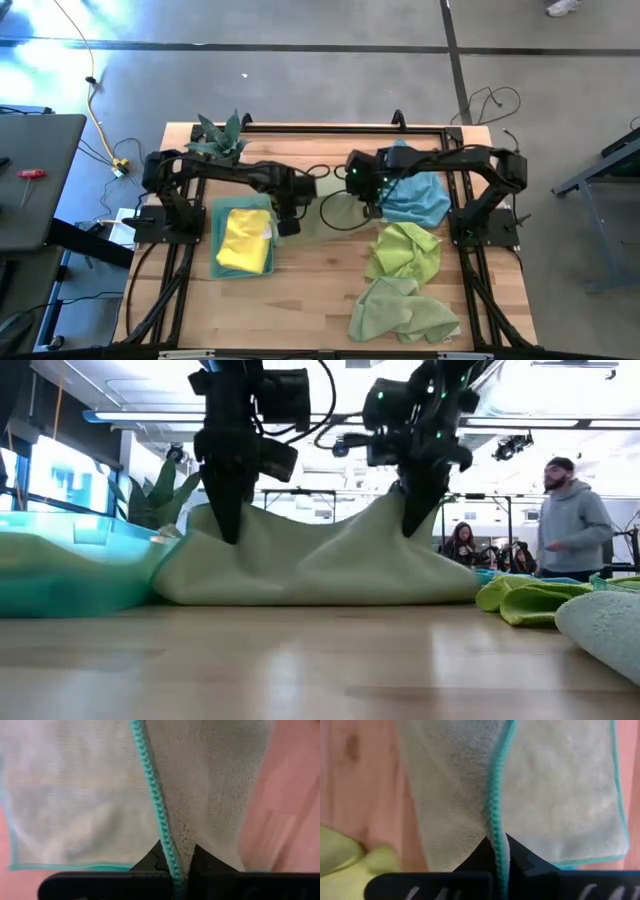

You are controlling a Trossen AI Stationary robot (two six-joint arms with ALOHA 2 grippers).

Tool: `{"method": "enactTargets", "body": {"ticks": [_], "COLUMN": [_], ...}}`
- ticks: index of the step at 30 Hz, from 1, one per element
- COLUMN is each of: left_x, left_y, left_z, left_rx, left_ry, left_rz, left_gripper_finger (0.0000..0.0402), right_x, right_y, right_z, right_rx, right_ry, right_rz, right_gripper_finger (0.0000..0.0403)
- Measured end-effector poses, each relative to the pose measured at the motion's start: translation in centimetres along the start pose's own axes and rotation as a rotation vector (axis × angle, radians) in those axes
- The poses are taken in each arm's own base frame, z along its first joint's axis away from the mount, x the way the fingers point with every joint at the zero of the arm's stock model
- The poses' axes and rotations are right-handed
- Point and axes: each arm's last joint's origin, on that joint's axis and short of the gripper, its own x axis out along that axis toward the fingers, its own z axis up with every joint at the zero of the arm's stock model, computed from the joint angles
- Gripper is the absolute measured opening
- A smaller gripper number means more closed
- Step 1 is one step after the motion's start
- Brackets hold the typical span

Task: Fold microfiber towels
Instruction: Fold the top green microfiber towel

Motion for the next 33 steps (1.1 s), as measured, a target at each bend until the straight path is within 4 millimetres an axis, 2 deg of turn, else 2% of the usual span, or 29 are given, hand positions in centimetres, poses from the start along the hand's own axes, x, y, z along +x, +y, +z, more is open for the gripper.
{"method": "enactTargets", "body": {"ticks": [8, 15, 18, 29, 33], "left_x": [0.2, 2.6, 3.3, 3.1, 3.1], "left_y": [3.2, 4.6, 5.0, 6.4, 6.3], "left_z": [0.5, 1.0, 1.1, 1.2, 1.2], "left_rx": [-0.020, -0.026, -0.036, -0.057, -0.057], "left_ry": [-0.011, 0.066, 0.087, 0.067, 0.067], "left_rz": [0.054, 0.062, 0.065, 0.133, 0.133], "left_gripper_finger": [0.0000, 0.0000, 0.0000, 0.0001, 0.0005], "right_x": [1.8, 2.2, 2.2, 2.3, 3.0], "right_y": [-3.3, -4.9, -5.3, -5.4, -5.6], "right_z": [-0.4, -0.5, -0.4, -0.5, -0.5], "right_rx": [0.025, 0.023, 0.025, 0.007, 0.009], "right_ry": [0.010, -0.010, -0.031, -0.037, -0.023], "right_rz": [-0.036, -0.083, -0.095, -0.081, -0.078], "right_gripper_finger": [0.0001, 0.0001, 0.0001, 0.0002, 0.0029]}}
